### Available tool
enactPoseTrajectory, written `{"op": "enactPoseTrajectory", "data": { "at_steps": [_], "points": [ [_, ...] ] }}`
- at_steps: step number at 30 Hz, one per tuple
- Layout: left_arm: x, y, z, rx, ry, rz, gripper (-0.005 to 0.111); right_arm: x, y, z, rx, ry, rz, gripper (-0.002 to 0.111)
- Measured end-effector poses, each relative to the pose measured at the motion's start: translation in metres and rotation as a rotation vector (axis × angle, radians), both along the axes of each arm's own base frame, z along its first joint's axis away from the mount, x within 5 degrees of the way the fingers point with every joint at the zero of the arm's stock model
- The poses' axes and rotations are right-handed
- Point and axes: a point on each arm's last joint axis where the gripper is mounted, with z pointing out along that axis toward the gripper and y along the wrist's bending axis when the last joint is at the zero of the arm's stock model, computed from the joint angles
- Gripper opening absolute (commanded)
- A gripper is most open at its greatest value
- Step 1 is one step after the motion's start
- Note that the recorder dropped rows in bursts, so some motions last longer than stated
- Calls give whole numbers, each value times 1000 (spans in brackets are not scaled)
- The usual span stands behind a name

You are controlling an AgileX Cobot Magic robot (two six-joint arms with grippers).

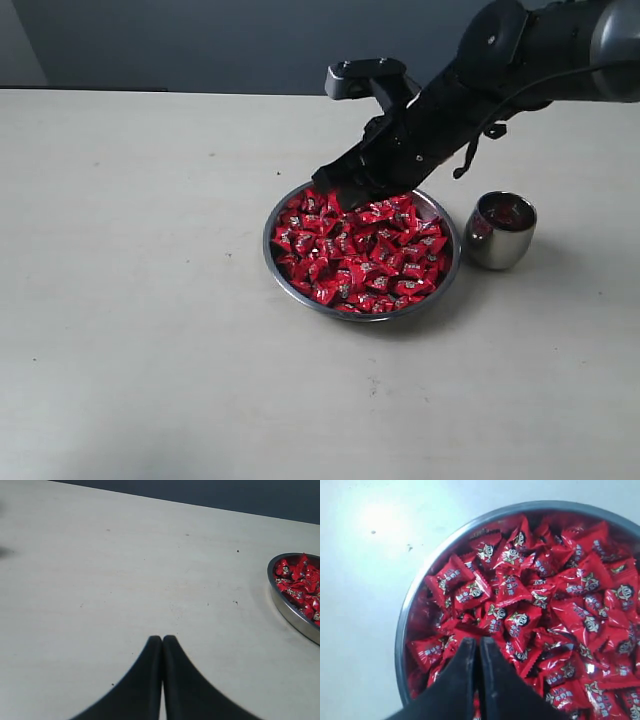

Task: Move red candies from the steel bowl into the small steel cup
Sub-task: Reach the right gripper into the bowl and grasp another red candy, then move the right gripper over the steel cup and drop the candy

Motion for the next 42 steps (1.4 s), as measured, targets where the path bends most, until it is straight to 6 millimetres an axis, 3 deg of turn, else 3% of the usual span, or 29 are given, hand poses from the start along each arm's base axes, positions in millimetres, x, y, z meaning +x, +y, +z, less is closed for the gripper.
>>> {"op": "enactPoseTrajectory", "data": {
  "at_steps": [12,17,21,26,30,36,39,42],
  "points": [
    [0,0,0,0,0,0,0,-7,-15,34,-49,-83,7,0],
    [0,0,0,0,0,0,0,1,-43,56,-56,-132,-62,0],
    [0,0,0,0,0,0,0,13,-72,61,-65,-129,-140,0],
    [0,0,0,0,0,0,0,27,-116,52,-100,-100,-258,0],
    [0,0,0,0,0,0,0,27,-144,30,-126,-68,-350,0],
    [0,0,0,0,0,0,0,23,-153,-2,-132,-22,-403,1],
    [0,0,0,0,0,0,0,26,-152,-12,-124,-11,-402,11],
    [0,0,0,0,0,0,0,28,-151,-18,-126,-6,-401,33]
  ]
}}
